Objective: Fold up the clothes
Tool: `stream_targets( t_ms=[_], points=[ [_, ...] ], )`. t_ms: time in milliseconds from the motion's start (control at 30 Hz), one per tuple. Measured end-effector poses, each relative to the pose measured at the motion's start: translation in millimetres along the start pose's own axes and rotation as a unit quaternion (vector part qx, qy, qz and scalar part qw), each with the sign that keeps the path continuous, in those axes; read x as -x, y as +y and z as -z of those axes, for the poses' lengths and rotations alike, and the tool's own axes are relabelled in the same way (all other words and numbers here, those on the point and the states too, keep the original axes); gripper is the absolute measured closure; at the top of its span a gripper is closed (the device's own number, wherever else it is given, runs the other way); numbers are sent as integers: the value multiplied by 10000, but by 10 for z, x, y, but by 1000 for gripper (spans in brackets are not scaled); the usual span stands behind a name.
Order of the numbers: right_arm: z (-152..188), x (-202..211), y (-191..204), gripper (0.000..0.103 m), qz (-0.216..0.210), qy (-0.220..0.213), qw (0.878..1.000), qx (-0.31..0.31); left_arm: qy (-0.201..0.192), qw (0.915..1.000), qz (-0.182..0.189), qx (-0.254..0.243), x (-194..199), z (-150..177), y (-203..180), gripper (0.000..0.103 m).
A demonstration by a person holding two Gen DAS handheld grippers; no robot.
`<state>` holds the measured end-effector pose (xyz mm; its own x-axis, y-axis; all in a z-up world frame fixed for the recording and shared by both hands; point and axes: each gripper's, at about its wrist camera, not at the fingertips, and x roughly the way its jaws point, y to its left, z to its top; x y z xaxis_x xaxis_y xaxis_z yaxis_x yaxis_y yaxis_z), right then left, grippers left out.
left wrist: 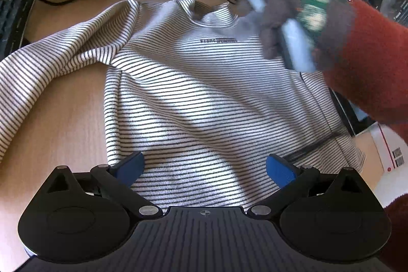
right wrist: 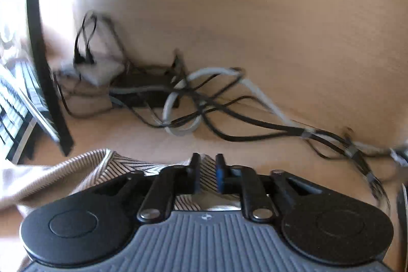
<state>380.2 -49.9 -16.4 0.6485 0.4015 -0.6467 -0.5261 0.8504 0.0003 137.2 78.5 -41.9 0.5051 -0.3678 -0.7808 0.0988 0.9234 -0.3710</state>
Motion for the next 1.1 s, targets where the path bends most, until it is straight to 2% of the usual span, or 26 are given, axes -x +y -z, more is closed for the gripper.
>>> stream_targets(
  t_ms=[133, 333, 400, 467, 533, 633, 700, 867, 967, 1100],
  points=[
    [316, 518, -350, 81, 135, -64, 9980, -607, 31, 9999, 48, 150, 9, -95, 49, 0],
    [967, 846, -606, 81, 353, 544, 9896, -1281, -191, 9994, 188, 233, 13, -319, 22, 0],
    [1129, 879, -551, 78, 447, 786, 9867, -1350, -315, 9990, 238, 203, 4, -400, -47, 0],
    [1267, 1011, -442, 62, 556, 796, 9888, -1132, -468, 9984, 244, 177, -24, -452, -124, 0],
    [1360, 1128, -291, 55, 525, 812, 9914, -887, -618, 9978, 213, 128, -77, -467, -200, 0],
    [1479, 1287, -228, 54, 493, 811, 9899, -1050, -514, 9985, 119, -131, -240, -422, -292, 0],
    [1558, 1393, -186, 53, 472, 810, 9888, -1159, -293, 9992, -13, -283, -347, -365, -321, 0],
    [1755, 1668, -91, 53, 449, 785, 9851, -1462, -251, 9958, -247, -844, -313, -196, -374, 0],
    [1878, 1910, -138, 54, 697, 589, 9764, -1958, -218, 9951, -236, -937, -240, -129, -309, 0],
    [2175, 2172, -325, 58, 1039, 401, 9477, -2990, -201, 9944, -227, -1017, -144, -63, -228, 0]
  ],
)
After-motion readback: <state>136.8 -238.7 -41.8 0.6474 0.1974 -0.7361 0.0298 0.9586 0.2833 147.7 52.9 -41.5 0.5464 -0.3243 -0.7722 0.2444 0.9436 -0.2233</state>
